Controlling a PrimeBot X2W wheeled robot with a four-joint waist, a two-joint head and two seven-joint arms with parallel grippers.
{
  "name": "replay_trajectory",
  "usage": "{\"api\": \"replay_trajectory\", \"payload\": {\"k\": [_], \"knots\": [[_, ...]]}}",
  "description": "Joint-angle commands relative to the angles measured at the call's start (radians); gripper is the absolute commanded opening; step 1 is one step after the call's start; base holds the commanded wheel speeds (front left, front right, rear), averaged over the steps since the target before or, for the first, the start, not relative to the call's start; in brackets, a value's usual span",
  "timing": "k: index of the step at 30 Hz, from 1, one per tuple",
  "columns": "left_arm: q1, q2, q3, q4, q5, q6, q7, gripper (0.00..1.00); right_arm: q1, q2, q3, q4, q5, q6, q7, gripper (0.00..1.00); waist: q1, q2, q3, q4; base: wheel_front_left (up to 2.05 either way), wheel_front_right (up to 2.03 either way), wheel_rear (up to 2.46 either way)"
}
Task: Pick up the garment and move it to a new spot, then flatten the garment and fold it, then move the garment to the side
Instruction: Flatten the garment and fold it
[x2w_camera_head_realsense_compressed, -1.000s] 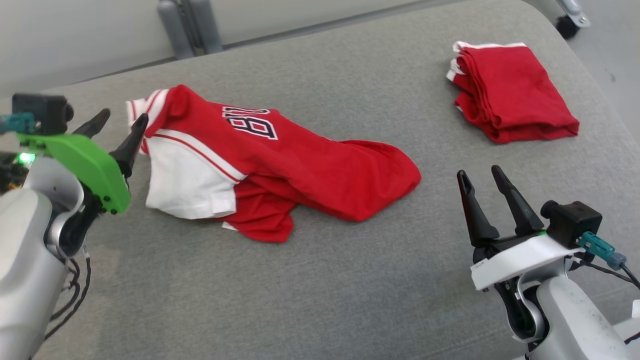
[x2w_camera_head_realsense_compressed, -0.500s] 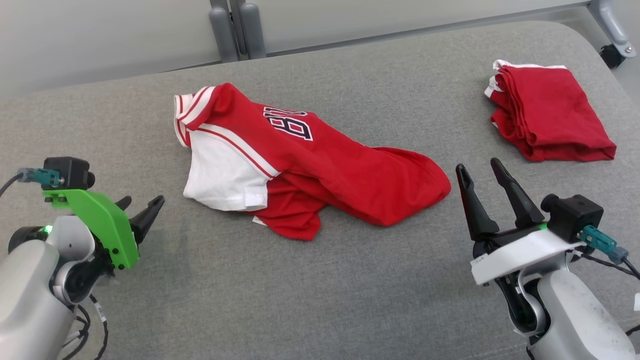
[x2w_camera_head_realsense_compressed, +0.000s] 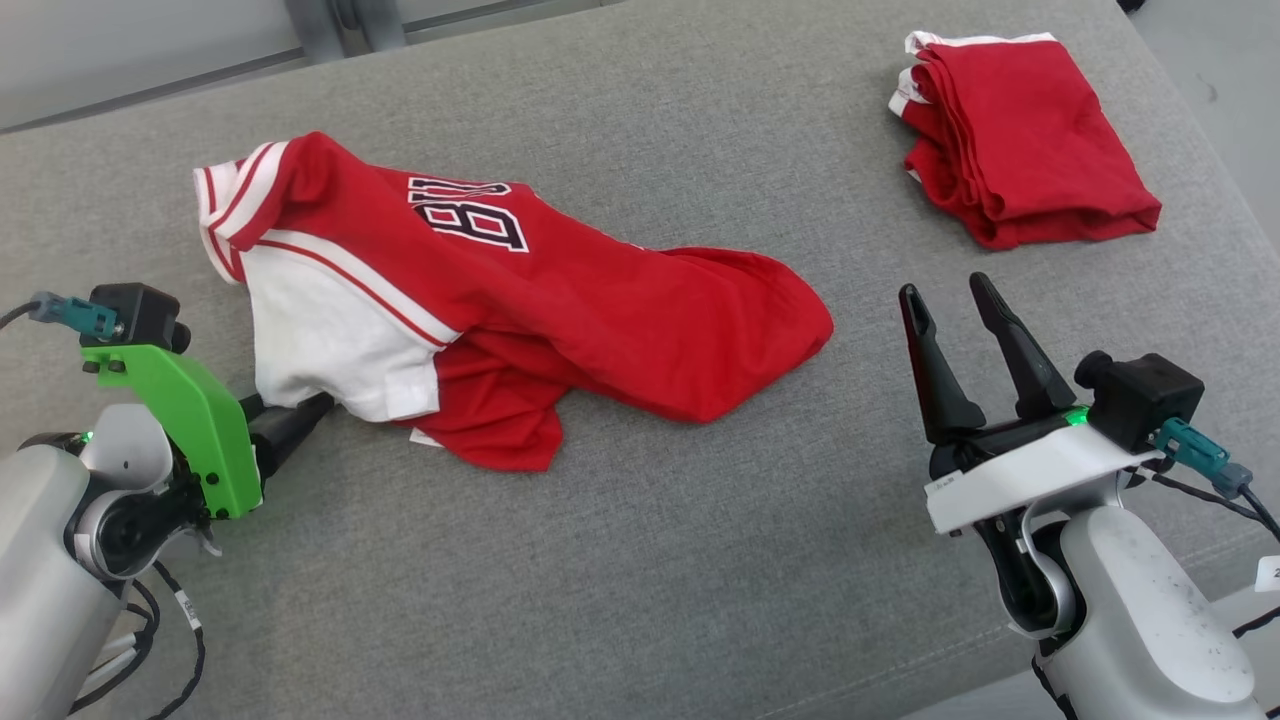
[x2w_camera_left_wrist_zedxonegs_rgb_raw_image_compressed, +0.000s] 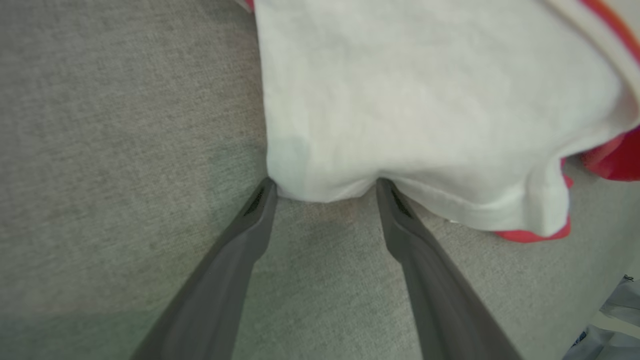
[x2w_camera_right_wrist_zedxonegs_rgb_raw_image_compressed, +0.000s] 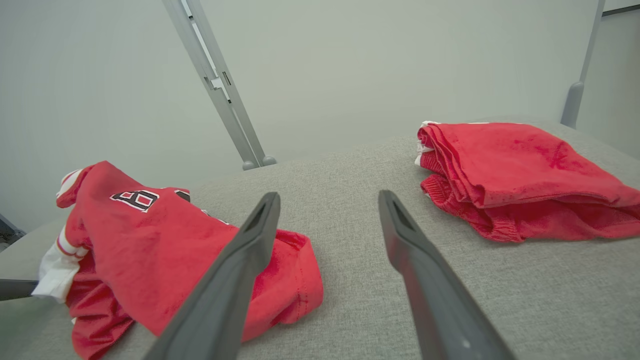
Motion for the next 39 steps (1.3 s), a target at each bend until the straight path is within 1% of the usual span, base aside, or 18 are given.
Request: {"api": "replay_trajectory", "payload": {"k": [1,4,5,6,7,13,20,25,29,31,34,37,39], "knots": [[-0.015,0.014,-0.010,-0.004,-0.018,-0.003,-0.002,1.00,-0.009,0.001,-0.001,-0.002,0.000,-0.001,-0.003,1.00,0.0000,0.0000,0.024,-0.025,0.00,0.00,0.00],[-0.020,0.021,-0.032,-0.006,-0.041,-0.003,-0.003,1.00,-0.011,0.001,-0.002,0.000,-0.002,-0.001,-0.003,1.00,0.0000,0.0000,0.024,-0.026,0.00,0.00,0.00],[-0.024,0.024,-0.038,-0.004,-0.044,-0.003,-0.006,0.53,-0.009,0.001,-0.005,0.001,-0.004,-0.001,-0.003,1.00,0.0000,0.0000,0.022,-0.025,0.00,0.00,0.00],[-0.026,0.028,-0.044,-0.003,-0.049,-0.003,-0.006,0.29,-0.007,0.001,-0.006,0.001,-0.005,-0.001,-0.003,1.00,0.0000,0.0000,0.019,-0.023,0.00,0.00,0.00],[-0.026,0.031,-0.052,0.001,-0.056,-0.003,-0.002,0.00,-0.002,0.001,-0.008,0.003,-0.008,-0.001,-0.003,1.00,0.0000,0.0000,0.013,-0.019,0.00,0.00,0.00],[-0.037,0.052,-0.095,-0.019,-0.088,-0.003,0.012,0.00,0.025,-0.005,-0.021,0.015,-0.012,-0.001,-0.003,1.00,0.0000,0.0000,-0.033,0.018,0.00,0.00,0.00],[-0.038,0.087,-0.146,-0.093,-0.112,-0.003,0.034,0.00,0.063,-0.020,-0.018,0.030,-0.009,-0.001,-0.003,1.00,0.0000,0.0000,-0.121,0.094,0.00,0.00,0.00],[-0.025,0.142,-0.172,-0.184,-0.146,-0.003,0.093,0.00,0.090,-0.031,-0.026,0.041,-0.005,-0.001,-0.003,1.00,0.0000,0.0000,-0.168,0.144,0.00,0.00,0.00],[0.016,0.212,-0.184,-0.273,-0.184,-0.002,0.154,0.00,0.114,-0.039,-0.041,0.044,-0.004,-0.001,-0.003,1.00,0.0000,0.0000,-0.195,0.179,0.00,0.00,0.00],[0.043,0.245,-0.189,-0.322,-0.213,0.011,0.181,0.00,0.130,-0.042,-0.050,0.044,-0.004,-0.001,-0.003,1.00,0.0000,0.0000,-0.204,0.196,0.00,0.00,0.00],[0.104,0.291,-0.191,-0.388,-0.255,0.046,0.200,0.00,0.146,-0.052,-0.064,0.043,-0.002,-0.001,-0.003,1.00,0.0000,0.0000,-0.210,0.220,0.00,0.00,0.00],[0.174,0.319,-0.199,-0.428,-0.303,0.084,0.202,0.00,0.158,-0.060,-0.068,0.044,-0.001,-0.001,-0.003,1.00,0.0000,0.0000,-0.213,0.235,0.00,0.00,0.00],[0.216,0.323,-0.203,-0.436,-0.332,0.098,0.193,0.00,0.158,-0.067,-0.071,0.044,0.001,-0.001,-0.003,1.00,0.0000,0.0000,-0.211,0.241,0.00,0.00,0.00]]}}
